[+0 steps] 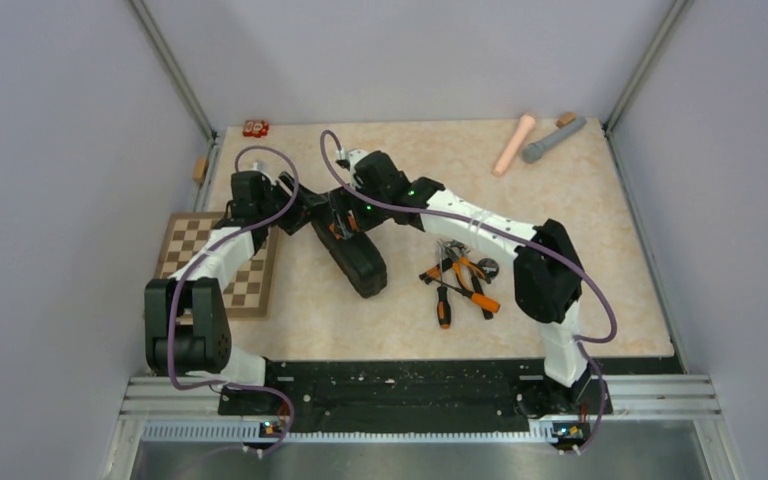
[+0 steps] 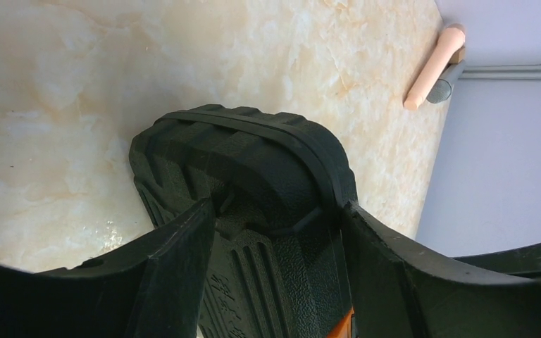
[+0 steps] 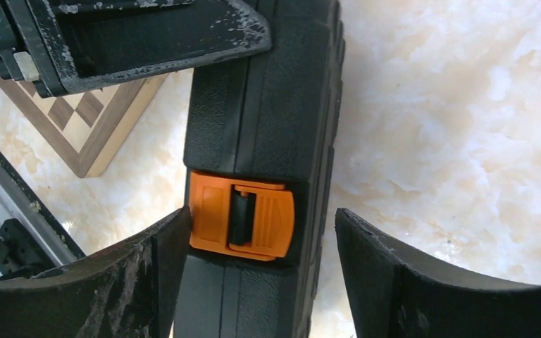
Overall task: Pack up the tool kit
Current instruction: Open the toolbox at the center of the board.
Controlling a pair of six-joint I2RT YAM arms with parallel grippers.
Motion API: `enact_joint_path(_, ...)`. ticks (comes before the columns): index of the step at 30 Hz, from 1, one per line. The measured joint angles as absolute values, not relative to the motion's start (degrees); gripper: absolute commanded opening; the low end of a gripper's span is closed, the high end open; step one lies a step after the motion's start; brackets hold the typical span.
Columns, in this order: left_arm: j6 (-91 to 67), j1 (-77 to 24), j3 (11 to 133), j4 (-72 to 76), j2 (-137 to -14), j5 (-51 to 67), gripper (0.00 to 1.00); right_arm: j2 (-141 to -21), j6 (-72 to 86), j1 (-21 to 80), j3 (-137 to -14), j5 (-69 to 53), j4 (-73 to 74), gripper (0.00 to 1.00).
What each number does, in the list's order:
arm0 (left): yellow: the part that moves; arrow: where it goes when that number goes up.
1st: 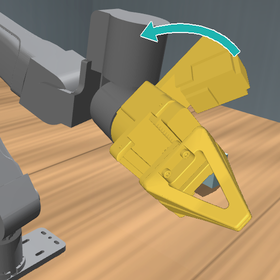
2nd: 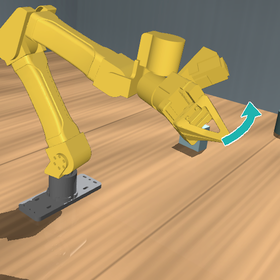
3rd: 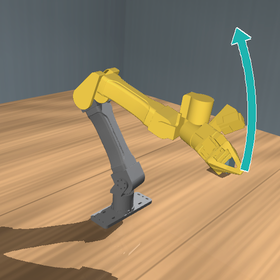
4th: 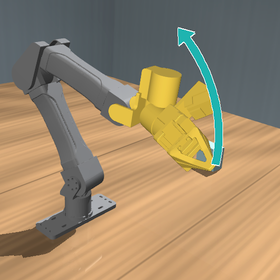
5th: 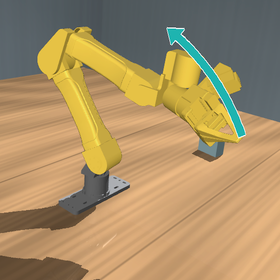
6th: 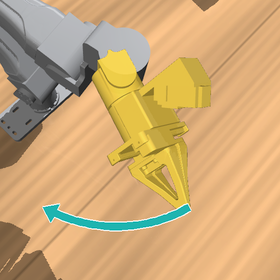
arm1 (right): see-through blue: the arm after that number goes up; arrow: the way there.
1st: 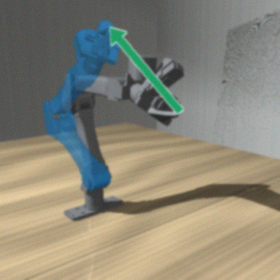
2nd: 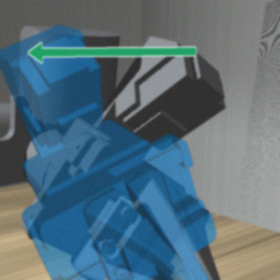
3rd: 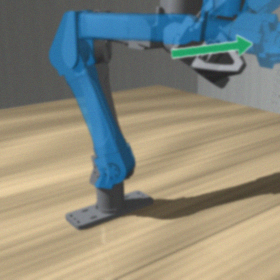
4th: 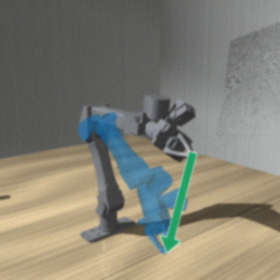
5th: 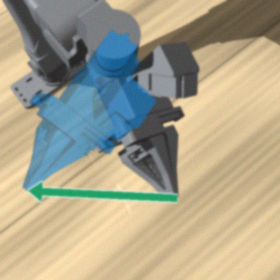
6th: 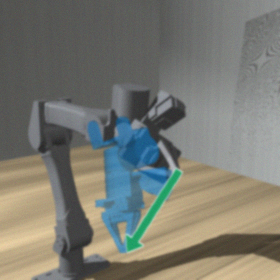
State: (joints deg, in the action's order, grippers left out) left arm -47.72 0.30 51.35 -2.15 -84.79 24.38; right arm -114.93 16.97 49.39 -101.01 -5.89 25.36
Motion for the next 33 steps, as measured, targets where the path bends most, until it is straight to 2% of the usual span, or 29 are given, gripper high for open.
enact_joint_path(3,-47.7,-0.3,51.3,-1.8,-84.8,23.9,0.68,-115.7,17.3,50.1,-101.1,-6.2,25.1,0.66)
enact_joint_path(8,-47.7,-1.2,51.3,-1.5,-84.6,23.1,0.64,-116.2,17.8,50.8,-101.5,-5.5,25.4,0.46)
enact_joint_path(12,-47.8,-1.7,51.2,-1.5,-84.4,22.2,0.54,-116.3,18.2,50.9,-101.8,-4.9,26.0,0.3)
enact_joint_path(16,-48.4,-2.8,50.8,-1.4,-83.7,20.0,0.39,-116.3,18.4,51.0,-102.1,-4.0,26.8,0.14)
enact_joint_path(20,-48.7,-4.3,50.8,-1.5,-83.0,17.3,0.25,-116.3,18.7,51.7,-102.5,-1.7,27.7,0.06)
enact_joint_path(23,-48.6,-5.6,50.8,-1.5,-82.6,15.2,0.18,-116.3,18.7,52.1,-103.0,0.3,28.7,0.07)
enact_joint_path(26,-48.6,-6.9,50.9,-1.4,-82.5,13.5,0.12,-116.3,18.6,52.3,-103.3,1.5,29.5,0.39)
enact_joint_path(28,-48.5,-7.3,51.0,-1.5,-82.5,12.6,0.09,-116.3,18.6,52.3,-103.3,1.8,29.6,0.5)
enact_joint_path(30,-48.5,-7.7,51.2,-1.7,-82.4,11.9,0.07,-116.3,18.5,52.3,-103.3,1.9,29.6,0.54)
enact_joint_path(33,-48.3,-8.1,51.4,-2.1,-82.2,11.0,0.04,-116.3,18.3,52.3,-103.3,2.0,29.7,0.54)
